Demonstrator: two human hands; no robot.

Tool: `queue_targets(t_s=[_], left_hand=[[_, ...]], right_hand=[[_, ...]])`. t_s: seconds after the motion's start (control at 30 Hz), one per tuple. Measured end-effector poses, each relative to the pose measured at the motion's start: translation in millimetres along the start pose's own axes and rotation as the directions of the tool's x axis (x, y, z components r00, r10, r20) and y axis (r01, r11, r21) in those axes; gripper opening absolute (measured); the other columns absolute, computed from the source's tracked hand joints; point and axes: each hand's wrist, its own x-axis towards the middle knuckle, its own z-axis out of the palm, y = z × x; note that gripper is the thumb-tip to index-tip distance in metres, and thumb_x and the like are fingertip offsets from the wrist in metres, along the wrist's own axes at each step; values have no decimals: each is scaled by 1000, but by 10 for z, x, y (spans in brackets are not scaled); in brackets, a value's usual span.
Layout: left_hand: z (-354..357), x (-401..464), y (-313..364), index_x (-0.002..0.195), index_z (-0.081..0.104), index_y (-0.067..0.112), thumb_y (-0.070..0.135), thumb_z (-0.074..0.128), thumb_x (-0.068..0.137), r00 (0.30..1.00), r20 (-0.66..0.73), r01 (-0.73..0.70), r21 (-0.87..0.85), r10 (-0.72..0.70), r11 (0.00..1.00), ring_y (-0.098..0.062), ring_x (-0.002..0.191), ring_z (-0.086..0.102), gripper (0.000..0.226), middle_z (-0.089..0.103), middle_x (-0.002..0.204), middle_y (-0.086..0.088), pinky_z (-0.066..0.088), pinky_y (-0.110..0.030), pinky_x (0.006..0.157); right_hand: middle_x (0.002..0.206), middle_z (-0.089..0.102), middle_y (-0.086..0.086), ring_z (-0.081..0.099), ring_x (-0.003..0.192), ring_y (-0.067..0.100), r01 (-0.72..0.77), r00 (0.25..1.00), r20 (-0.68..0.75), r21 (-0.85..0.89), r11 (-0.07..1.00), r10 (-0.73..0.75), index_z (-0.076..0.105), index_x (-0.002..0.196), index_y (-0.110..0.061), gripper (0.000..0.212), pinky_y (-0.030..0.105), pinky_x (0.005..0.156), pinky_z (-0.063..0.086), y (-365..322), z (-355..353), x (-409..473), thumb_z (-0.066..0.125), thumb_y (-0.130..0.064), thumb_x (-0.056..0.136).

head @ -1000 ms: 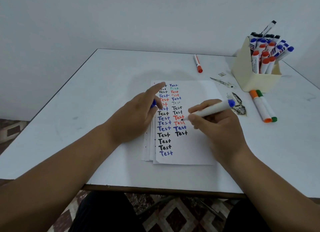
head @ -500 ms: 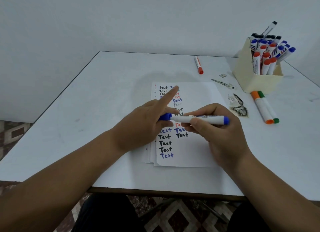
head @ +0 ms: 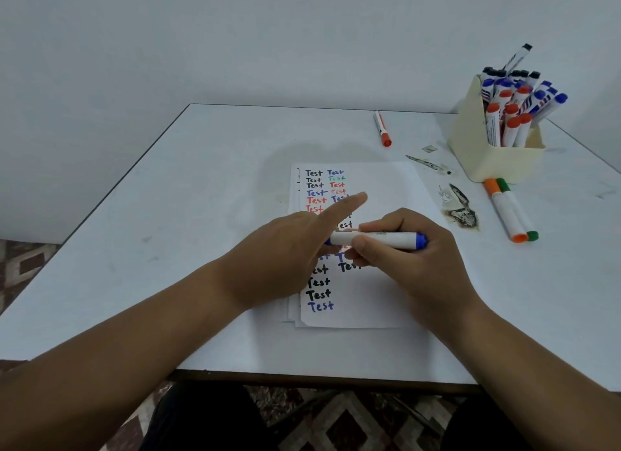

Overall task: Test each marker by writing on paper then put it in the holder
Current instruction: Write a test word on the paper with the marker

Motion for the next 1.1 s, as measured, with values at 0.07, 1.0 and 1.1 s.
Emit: queue_targets(t_s=[0.07,1.0,1.1], left_hand=[[35,19,-7,147,8,59,11,53,99,999,18,38,-61,-37,997,-6,86,50,81,62,105,12,43,-17,70],[399,1134,412,145,42,34,61,59,90,989,127,77,33,-81,996,-12,139,29,64,42,149,11,27,-35,116],[586,1405,586,144,46,32,61,59,89,986,152,48,99,-62,994,-15,139,30,63,43,150,10,27,-34,114]], right_hand=[[83,77,8,74,79,29,-11,1000,0,-44,999,11,75,90,-14,9,46,76,62,7,5,8,80,-9,84],[64,53,4,51,61,22,-277,938,-323,-914,296,-122,62,71,-12,34,31,49,33,12,-1227,514,61,-37,94],[69,46,0,48,64,20,-327,929,-358,-912,247,-91,57,76,-13,28,29,49,26,82,-1318,570,59,-35,93]])
